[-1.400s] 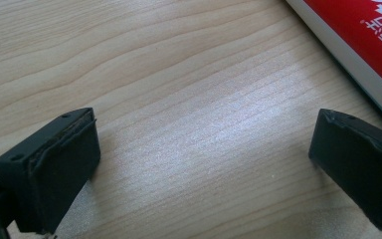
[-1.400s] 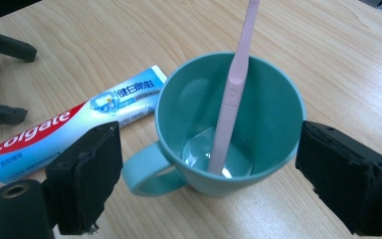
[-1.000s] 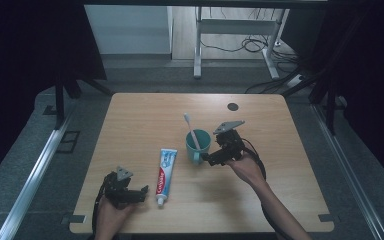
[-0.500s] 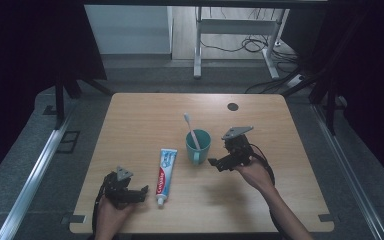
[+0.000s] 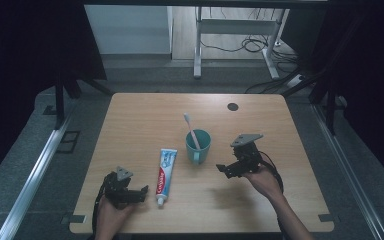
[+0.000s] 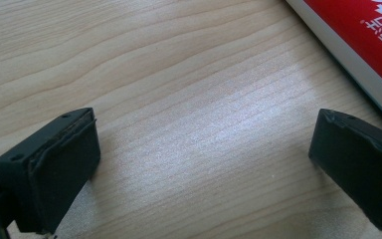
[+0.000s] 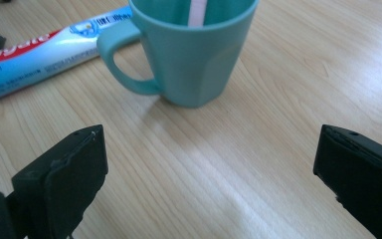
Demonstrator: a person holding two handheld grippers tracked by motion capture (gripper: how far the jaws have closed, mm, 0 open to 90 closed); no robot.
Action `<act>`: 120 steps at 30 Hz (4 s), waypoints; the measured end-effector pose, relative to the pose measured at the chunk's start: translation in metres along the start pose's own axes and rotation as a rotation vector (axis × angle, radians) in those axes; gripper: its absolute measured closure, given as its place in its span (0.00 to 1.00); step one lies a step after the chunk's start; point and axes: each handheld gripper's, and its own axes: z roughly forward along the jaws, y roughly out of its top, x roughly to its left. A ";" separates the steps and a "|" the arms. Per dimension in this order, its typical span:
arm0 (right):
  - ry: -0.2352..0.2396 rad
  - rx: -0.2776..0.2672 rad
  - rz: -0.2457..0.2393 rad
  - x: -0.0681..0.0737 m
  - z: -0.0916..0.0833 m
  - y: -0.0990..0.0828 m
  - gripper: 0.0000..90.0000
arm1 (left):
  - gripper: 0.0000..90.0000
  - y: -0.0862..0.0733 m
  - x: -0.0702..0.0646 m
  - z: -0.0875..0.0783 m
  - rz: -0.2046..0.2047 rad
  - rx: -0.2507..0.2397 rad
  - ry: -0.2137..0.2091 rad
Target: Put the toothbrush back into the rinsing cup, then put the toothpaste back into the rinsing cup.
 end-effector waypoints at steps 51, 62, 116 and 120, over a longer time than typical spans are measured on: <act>-0.075 -0.010 0.108 -0.006 -0.009 -0.110 0.03 | 0.00 0.000 0.000 0.000 0.001 -0.001 0.000; -0.089 0.000 0.106 -0.007 -0.003 -0.123 0.04 | 0.00 0.000 0.000 0.000 0.001 -0.001 0.000; -0.104 -0.003 0.116 -0.007 -0.003 -0.124 0.07 | 0.99 0.028 -0.014 -0.029 0.094 -0.093 -0.208; -0.105 -0.003 0.116 -0.007 -0.003 -0.124 0.07 | 0.99 0.034 -0.021 -0.029 0.097 -0.092 -0.216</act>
